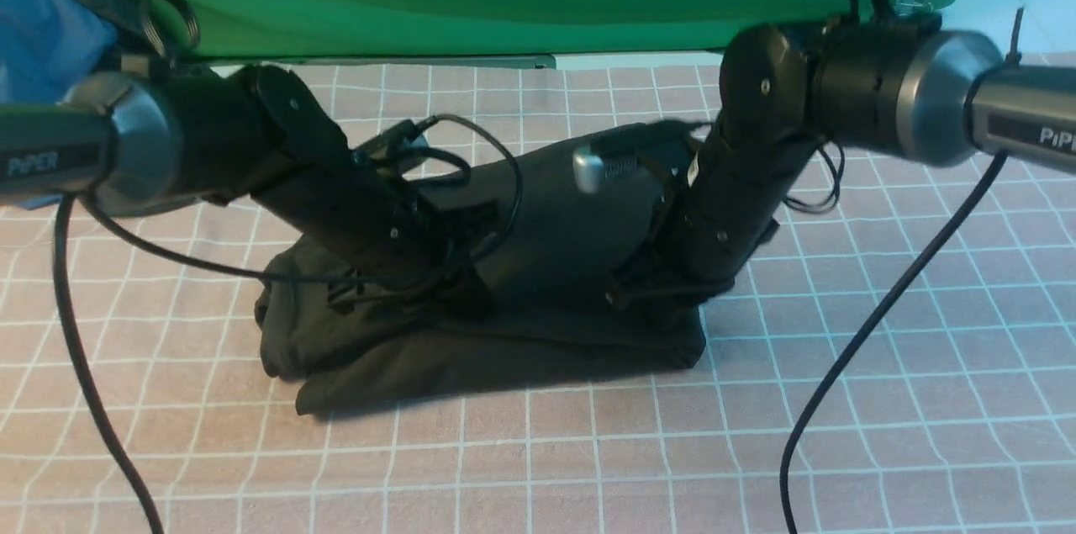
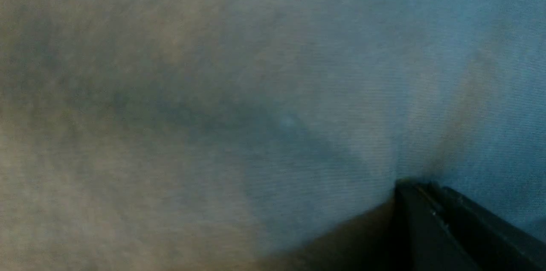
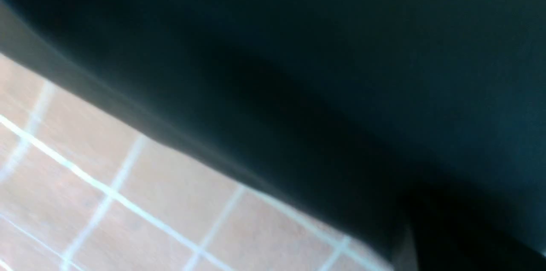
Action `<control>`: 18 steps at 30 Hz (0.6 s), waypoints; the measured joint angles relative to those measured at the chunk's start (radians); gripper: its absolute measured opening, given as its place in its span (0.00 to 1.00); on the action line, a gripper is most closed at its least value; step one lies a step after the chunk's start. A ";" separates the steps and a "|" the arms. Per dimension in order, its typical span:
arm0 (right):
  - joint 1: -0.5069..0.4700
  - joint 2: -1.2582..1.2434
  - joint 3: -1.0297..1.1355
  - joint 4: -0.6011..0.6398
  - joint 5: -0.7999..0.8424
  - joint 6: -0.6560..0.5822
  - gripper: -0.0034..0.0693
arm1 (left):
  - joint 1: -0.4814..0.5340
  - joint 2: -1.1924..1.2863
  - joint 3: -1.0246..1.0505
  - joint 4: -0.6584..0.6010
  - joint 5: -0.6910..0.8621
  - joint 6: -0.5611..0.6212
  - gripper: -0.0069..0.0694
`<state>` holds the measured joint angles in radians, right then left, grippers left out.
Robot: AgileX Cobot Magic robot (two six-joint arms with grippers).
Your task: Fold a long-sleeved shirt over a pink coffee tablecloth.
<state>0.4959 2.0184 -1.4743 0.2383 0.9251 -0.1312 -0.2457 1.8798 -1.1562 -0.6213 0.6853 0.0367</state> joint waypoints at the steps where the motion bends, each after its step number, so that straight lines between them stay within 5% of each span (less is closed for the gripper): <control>1: -0.001 0.000 0.011 0.000 -0.003 0.004 0.10 | -0.001 -0.001 0.013 0.000 -0.009 -0.001 0.11; 18: -0.003 -0.078 -0.060 0.006 0.006 0.018 0.10 | -0.003 -0.211 0.073 0.046 0.017 0.001 0.11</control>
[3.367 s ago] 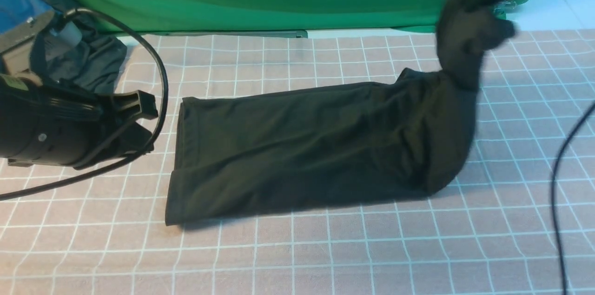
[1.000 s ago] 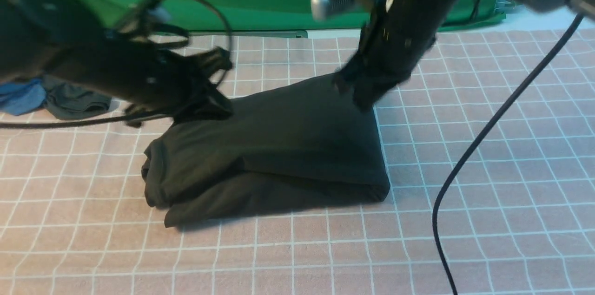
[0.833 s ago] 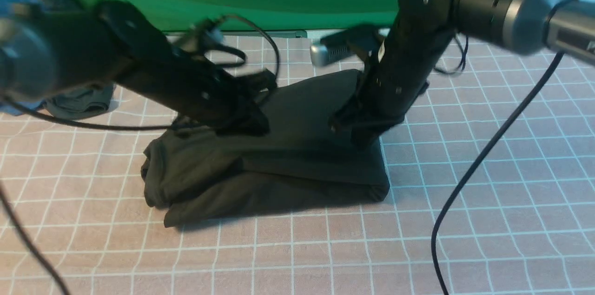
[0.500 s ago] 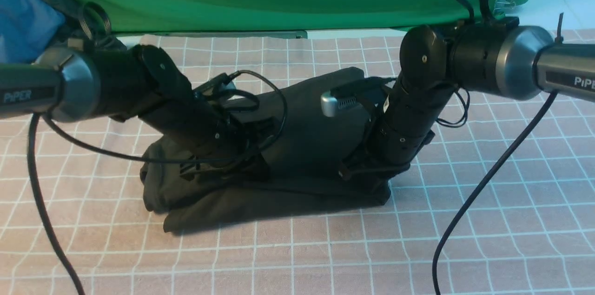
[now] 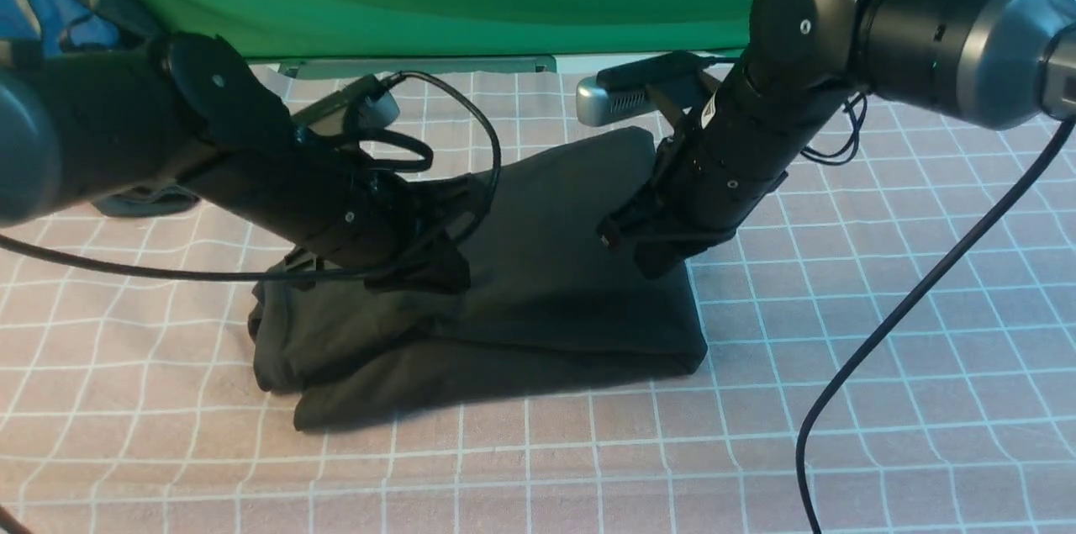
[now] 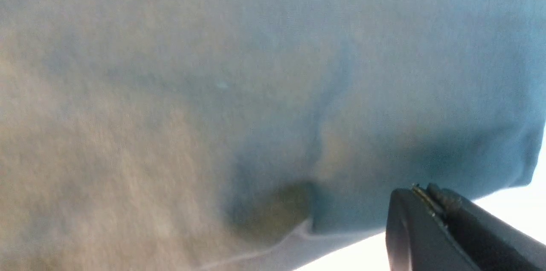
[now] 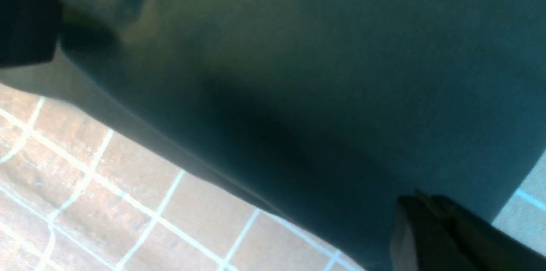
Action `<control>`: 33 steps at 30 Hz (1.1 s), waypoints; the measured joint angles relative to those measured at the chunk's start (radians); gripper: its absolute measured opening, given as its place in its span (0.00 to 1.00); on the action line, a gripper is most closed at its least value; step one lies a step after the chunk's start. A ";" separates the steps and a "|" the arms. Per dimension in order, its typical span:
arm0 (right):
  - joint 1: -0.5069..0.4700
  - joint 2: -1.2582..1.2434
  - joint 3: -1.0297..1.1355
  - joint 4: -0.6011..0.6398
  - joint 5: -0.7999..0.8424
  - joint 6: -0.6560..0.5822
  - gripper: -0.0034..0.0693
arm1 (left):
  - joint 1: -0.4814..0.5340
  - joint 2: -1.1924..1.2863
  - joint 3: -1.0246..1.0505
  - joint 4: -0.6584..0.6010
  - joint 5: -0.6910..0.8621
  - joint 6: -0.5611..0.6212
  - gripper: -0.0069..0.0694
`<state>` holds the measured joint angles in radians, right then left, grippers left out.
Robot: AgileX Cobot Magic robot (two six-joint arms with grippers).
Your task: Fold a long-sleeved shirt over a pink coffee tablecloth.
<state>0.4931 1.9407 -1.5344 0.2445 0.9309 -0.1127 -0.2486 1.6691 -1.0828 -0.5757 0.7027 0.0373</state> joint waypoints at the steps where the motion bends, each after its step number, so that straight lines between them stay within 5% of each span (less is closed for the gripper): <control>1: 0.000 0.002 0.000 0.000 0.001 0.000 0.10 | 0.000 0.001 0.002 -0.001 0.000 0.000 0.11; 9: -0.003 0.039 0.001 0.000 0.003 0.000 0.10 | 0.000 0.057 0.160 0.027 -0.068 -0.024 0.11; 22: -0.003 0.040 0.001 0.000 0.021 0.000 0.10 | 0.000 -0.098 0.050 0.059 -0.031 -0.031 0.11; 33: -0.004 0.040 0.001 0.000 0.021 -0.006 0.10 | 0.000 0.111 0.035 0.241 -0.015 -0.179 0.11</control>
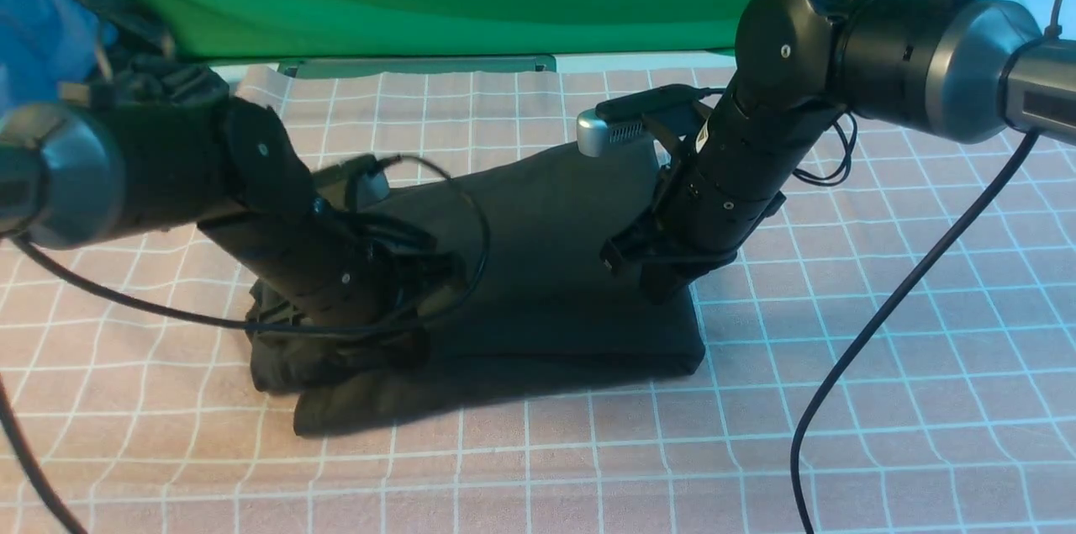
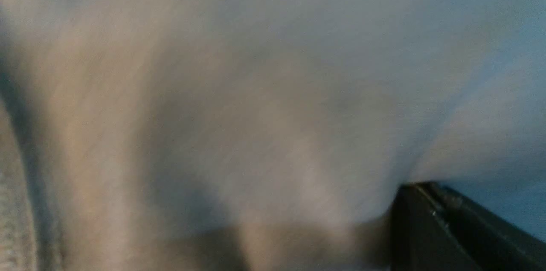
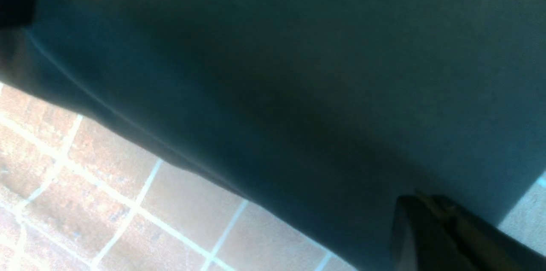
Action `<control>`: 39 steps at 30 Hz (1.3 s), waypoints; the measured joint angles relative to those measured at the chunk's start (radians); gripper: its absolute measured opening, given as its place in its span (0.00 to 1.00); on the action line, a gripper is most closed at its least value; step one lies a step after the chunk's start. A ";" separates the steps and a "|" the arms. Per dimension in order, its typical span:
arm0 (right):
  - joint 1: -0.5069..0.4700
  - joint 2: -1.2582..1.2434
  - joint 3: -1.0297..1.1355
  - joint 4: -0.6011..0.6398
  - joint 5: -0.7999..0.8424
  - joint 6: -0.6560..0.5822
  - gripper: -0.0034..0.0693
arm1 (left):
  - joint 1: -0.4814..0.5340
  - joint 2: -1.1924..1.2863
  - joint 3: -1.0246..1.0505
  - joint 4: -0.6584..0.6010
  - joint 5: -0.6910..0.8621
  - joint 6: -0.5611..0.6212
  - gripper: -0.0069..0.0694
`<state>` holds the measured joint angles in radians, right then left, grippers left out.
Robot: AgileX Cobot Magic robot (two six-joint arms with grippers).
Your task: Fold a long-sleeved shirt over a pink coffee tablecloth.
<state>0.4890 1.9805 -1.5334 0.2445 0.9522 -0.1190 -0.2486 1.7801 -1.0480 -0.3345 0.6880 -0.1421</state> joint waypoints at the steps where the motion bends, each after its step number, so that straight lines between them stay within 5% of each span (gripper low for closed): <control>1: 0.000 0.000 0.000 0.000 0.000 -0.001 0.10 | 0.000 0.002 -0.004 0.021 0.004 -0.015 0.11; 13: -0.056 -0.079 -0.054 -0.044 0.078 -0.018 0.10 | 0.012 -0.213 -0.033 0.130 0.095 -0.055 0.11; 22: -0.281 -0.480 -0.047 -0.064 0.153 -0.042 0.10 | 0.012 -0.719 0.014 0.129 0.153 -0.057 0.11; 32: -0.324 -1.090 0.281 -0.087 -0.215 -0.045 0.10 | 0.012 -1.274 0.247 0.137 0.092 -0.137 0.11; 39: -0.324 -1.259 0.534 -0.088 -0.444 -0.034 0.10 | 0.012 -1.453 0.385 0.144 -0.051 -0.222 0.11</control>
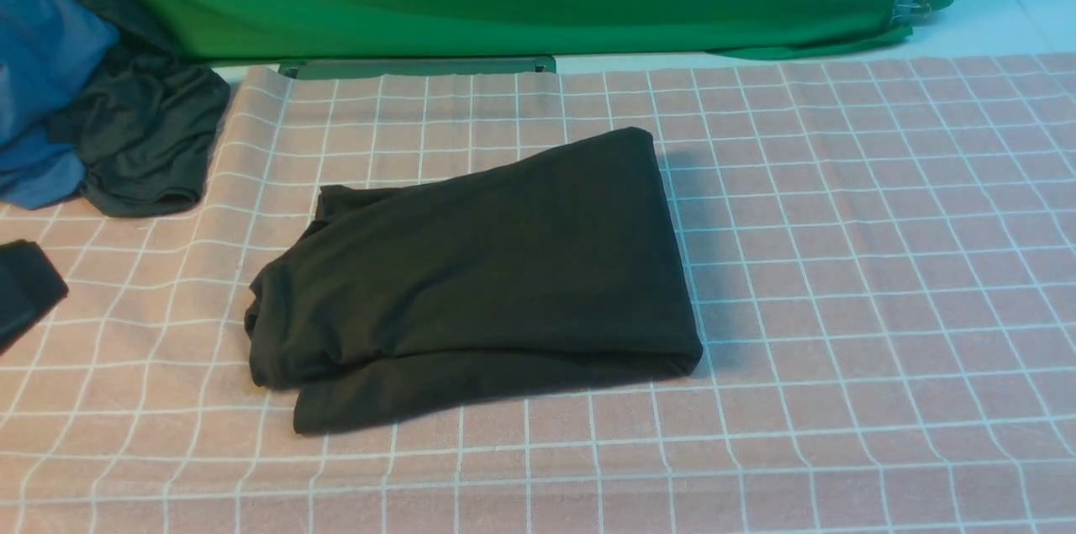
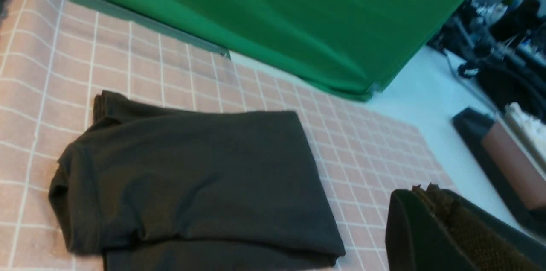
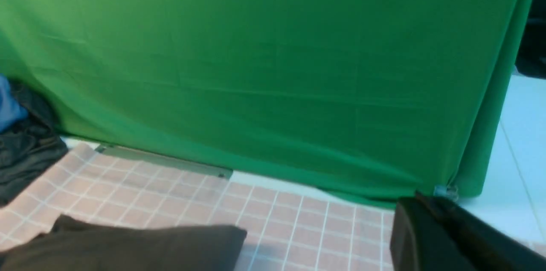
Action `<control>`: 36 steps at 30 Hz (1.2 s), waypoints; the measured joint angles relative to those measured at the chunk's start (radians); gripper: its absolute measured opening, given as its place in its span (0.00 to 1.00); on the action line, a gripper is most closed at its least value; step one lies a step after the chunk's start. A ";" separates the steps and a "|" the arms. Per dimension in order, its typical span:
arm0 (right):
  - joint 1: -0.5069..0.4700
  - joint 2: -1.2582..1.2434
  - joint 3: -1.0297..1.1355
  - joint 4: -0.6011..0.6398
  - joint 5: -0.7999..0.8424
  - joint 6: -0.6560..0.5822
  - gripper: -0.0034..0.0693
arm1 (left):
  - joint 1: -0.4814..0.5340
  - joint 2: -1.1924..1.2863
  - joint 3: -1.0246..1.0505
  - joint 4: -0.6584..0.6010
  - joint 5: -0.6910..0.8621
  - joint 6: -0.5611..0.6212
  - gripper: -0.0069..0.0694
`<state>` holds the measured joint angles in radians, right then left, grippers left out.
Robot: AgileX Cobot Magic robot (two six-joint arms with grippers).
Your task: Fold a long-sleeved shirt over a pink coffee tablecloth.
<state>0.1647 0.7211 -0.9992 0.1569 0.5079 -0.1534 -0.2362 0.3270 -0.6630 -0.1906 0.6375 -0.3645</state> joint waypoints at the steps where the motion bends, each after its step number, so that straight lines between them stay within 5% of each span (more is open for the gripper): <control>1: 0.000 0.000 0.011 0.000 -0.002 0.001 0.10 | 0.000 -0.003 0.009 0.000 -0.009 0.000 0.11; 10: 0.000 0.057 0.033 0.075 -0.048 -0.012 0.10 | 0.000 0.016 0.021 0.000 -0.045 0.000 0.11; 14: 0.000 0.282 -0.028 0.162 0.204 -0.017 0.10 | 0.000 0.034 0.021 0.000 -0.047 0.000 0.11; 19: 0.016 0.587 -0.108 0.183 0.334 -0.031 0.11 | 0.000 0.059 0.021 -0.001 -0.050 0.000 0.11; 22: 0.057 0.721 -0.143 0.182 0.300 -0.046 0.21 | 0.000 0.070 0.021 -0.009 -0.050 0.000 0.11; 25: 0.103 0.847 -0.177 0.183 0.263 -0.057 0.41 | 0.000 0.073 0.021 -0.013 -0.040 0.000 0.11; 29: 0.173 1.050 -0.255 0.185 0.246 -0.059 0.81 | 0.000 0.074 0.021 -0.020 0.000 0.000 0.11; 32: 0.206 1.145 -0.299 0.186 0.247 -0.060 0.88 | 0.000 0.074 0.021 -0.020 0.017 0.000 0.11; 36: 0.238 1.213 -0.328 0.189 0.245 -0.059 0.85 | 0.000 0.074 0.021 -0.021 0.032 0.000 0.11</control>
<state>0.4026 1.9341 -1.3269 0.3458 0.7533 -0.2121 -0.2362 0.4013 -0.6421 -0.2121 0.6696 -0.3646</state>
